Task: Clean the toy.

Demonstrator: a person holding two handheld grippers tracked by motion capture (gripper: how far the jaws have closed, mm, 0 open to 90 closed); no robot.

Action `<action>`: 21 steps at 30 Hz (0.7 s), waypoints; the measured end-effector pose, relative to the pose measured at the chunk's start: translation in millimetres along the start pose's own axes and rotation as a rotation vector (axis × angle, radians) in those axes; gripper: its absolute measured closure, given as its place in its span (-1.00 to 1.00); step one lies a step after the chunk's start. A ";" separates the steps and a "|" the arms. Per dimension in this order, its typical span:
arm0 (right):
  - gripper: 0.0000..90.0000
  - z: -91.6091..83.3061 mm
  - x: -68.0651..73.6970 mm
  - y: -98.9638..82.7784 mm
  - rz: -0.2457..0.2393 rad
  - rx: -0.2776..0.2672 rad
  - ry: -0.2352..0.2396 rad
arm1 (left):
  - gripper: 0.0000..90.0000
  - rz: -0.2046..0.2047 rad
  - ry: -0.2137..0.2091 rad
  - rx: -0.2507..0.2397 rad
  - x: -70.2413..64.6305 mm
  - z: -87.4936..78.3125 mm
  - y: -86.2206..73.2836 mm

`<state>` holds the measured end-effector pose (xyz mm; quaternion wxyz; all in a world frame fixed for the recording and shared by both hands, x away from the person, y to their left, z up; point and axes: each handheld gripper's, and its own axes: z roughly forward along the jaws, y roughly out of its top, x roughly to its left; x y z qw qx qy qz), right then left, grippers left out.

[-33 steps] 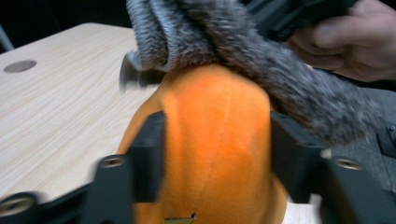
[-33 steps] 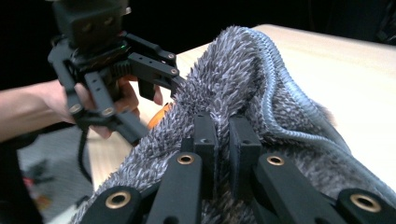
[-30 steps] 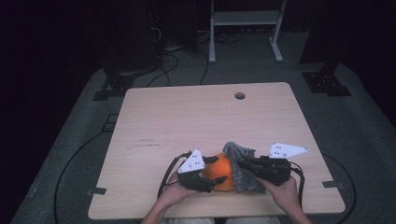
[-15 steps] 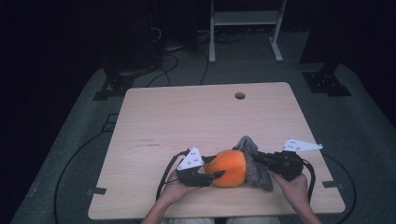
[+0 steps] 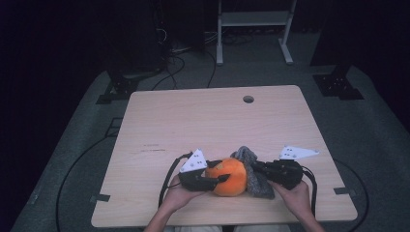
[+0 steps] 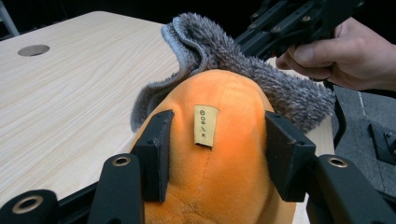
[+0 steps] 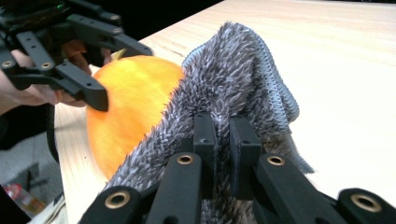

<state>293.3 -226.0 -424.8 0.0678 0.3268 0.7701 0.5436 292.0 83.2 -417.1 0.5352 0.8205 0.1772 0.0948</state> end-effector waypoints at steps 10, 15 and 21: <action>0.83 10.0 24.7 11.8 -0.096 -0.015 0.070 | -0.33 0.010 -0.028 -0.001 -2.6 3.2 -2.2; 0.83 6.9 4.4 0.6 -0.033 -0.001 0.039 | -0.43 -0.028 -0.057 0.010 7.7 1.1 -9.3; 0.83 -6.8 1.5 3.4 -0.011 -0.027 0.016 | -0.16 -0.016 -0.026 0.003 6.8 1.5 -11.9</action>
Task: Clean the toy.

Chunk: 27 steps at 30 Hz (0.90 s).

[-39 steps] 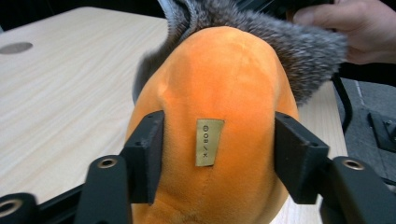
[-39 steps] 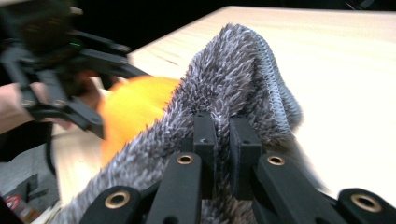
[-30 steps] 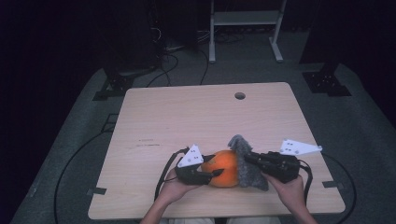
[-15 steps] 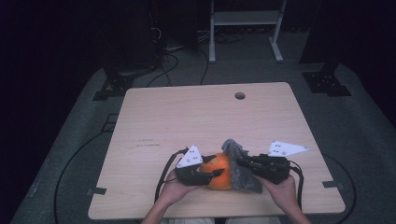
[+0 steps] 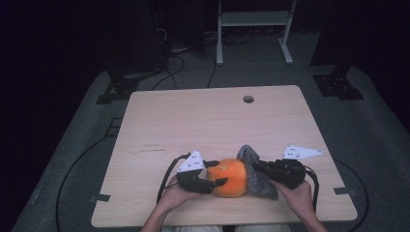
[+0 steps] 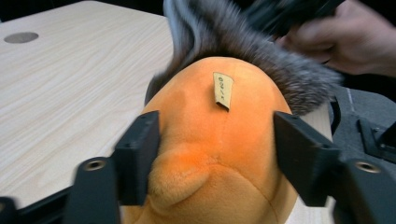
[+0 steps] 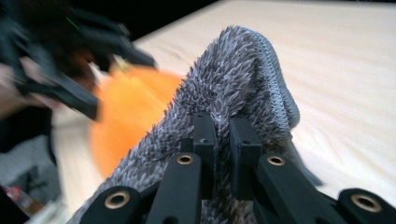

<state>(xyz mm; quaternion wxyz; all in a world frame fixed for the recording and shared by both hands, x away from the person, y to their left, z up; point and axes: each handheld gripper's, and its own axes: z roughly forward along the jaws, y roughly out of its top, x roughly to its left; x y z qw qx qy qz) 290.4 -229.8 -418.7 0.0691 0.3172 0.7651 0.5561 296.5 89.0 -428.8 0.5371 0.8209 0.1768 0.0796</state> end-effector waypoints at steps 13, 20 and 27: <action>0.83 13.6 10.4 0.7 -0.050 0.027 0.034 | -0.53 -0.032 -0.057 0.032 0.9 7.4 -3.3; 0.83 0.3 -17.9 -9.9 0.034 0.084 -0.055 | -0.19 0.006 -0.049 0.022 -2.8 7.9 -3.9; 0.83 -11.1 6.3 9.6 -0.038 -0.026 0.036 | -0.08 0.008 -0.006 0.009 -8.7 12.8 -3.4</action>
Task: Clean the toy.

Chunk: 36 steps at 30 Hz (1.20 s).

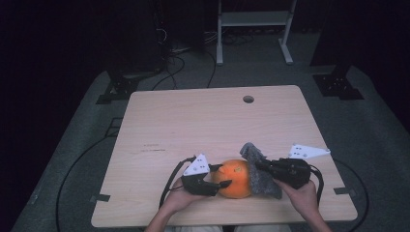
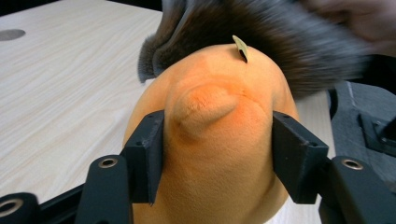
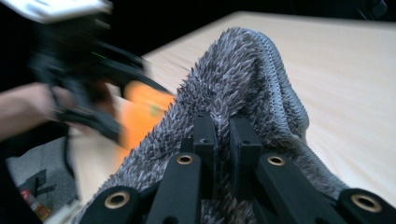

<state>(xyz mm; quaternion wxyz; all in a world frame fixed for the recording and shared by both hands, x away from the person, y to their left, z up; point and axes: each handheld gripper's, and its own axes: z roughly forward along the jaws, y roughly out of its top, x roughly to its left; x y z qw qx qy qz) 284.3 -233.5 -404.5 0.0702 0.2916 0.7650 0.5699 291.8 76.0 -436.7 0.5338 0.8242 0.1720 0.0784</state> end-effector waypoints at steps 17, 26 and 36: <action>0.83 14.2 -8.7 -14.1 -0.011 0.071 -0.028 | -0.49 0.057 -0.061 0.019 -4.0 7.5 -2.6; 0.83 -3.6 -16.4 -11.4 0.056 0.042 -0.057 | -0.15 0.023 -0.012 0.013 -2.2 3.7 0.1; 0.83 14.5 3.6 -2.4 -0.040 0.065 -0.020 | -0.16 0.058 -0.061 0.011 -9.8 4.0 1.4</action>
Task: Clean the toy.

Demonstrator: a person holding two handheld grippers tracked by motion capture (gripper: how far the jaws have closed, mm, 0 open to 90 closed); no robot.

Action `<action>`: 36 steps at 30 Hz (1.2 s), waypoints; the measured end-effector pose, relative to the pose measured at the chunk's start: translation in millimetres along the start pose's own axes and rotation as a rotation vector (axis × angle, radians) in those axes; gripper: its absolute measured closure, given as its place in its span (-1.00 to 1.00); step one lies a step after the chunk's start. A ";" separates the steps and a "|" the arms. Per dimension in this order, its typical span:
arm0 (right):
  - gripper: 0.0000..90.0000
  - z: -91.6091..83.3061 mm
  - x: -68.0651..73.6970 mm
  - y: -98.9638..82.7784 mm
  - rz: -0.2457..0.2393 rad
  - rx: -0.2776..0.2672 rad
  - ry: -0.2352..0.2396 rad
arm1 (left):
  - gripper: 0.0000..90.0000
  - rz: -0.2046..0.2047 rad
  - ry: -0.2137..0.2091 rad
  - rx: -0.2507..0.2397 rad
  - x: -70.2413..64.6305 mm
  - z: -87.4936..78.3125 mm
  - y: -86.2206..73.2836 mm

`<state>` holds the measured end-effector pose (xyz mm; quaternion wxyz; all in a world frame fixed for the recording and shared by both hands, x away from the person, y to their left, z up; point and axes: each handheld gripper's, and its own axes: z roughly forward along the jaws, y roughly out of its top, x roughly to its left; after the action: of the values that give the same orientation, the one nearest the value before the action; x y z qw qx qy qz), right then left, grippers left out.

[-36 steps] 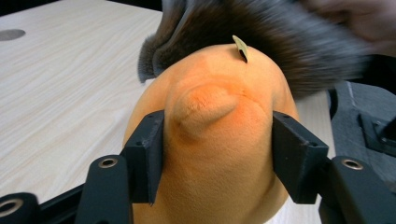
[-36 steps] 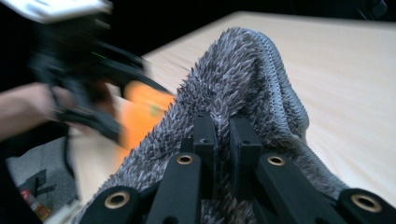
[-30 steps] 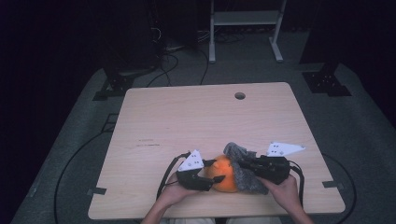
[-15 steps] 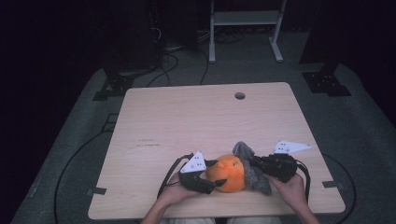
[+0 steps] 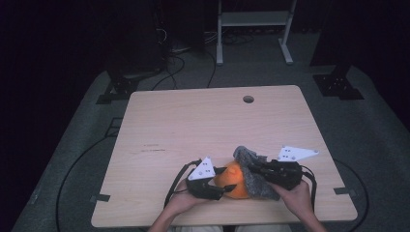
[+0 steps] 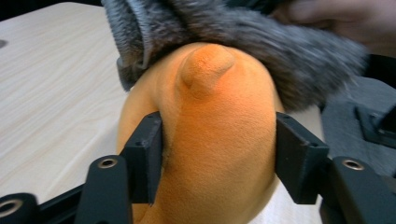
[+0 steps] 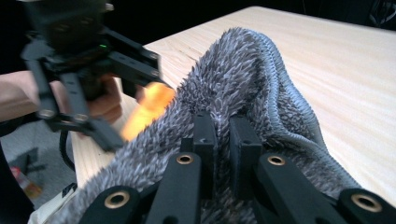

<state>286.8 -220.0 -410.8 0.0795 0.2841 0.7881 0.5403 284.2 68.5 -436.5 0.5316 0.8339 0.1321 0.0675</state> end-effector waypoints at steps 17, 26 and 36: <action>0.83 -0.3 3.3 2.9 -0.013 0.005 0.031 | -0.18 0.029 -0.030 0.001 -2.5 1.5 -2.1; 0.83 1.4 -6.7 -5.6 0.010 0.014 0.051 | -0.57 -0.015 0.010 0.004 3.9 8.5 -2.4; 0.83 -19.1 -29.9 -12.7 0.111 0.006 -0.049 | -0.01 -0.039 0.039 -0.063 7.1 -4.4 5.6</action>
<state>298.7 -254.5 -419.9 0.0677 0.3407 0.7706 0.5343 290.7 72.1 -429.8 0.5563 0.8124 0.1563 0.0775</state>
